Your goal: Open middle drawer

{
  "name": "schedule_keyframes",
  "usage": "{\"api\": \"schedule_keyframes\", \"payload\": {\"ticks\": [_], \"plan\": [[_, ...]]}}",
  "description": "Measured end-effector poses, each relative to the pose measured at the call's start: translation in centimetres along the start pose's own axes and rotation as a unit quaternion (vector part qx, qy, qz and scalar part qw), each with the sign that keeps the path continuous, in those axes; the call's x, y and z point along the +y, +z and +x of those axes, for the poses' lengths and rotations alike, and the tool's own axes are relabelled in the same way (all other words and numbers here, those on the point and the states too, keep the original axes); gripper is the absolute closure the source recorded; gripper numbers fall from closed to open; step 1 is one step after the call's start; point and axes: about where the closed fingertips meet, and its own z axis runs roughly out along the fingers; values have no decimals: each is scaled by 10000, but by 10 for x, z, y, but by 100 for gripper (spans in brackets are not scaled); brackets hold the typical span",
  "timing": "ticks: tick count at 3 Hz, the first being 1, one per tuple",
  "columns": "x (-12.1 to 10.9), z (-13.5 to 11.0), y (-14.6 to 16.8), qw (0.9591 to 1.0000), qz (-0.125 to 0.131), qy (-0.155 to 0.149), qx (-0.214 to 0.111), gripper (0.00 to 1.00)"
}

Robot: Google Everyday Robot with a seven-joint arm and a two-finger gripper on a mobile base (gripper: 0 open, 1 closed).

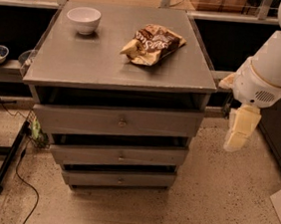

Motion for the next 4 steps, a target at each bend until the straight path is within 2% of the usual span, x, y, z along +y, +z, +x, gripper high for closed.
{"api": "schedule_keyframes", "payload": {"ticks": [1,2,4], "plan": [[7,-1,9,9999,-54,-59,-75,0],[24,2,27,9996,-212,-62,-172,0],[80,3,47,9980,-543,-11,-318,0]]}}
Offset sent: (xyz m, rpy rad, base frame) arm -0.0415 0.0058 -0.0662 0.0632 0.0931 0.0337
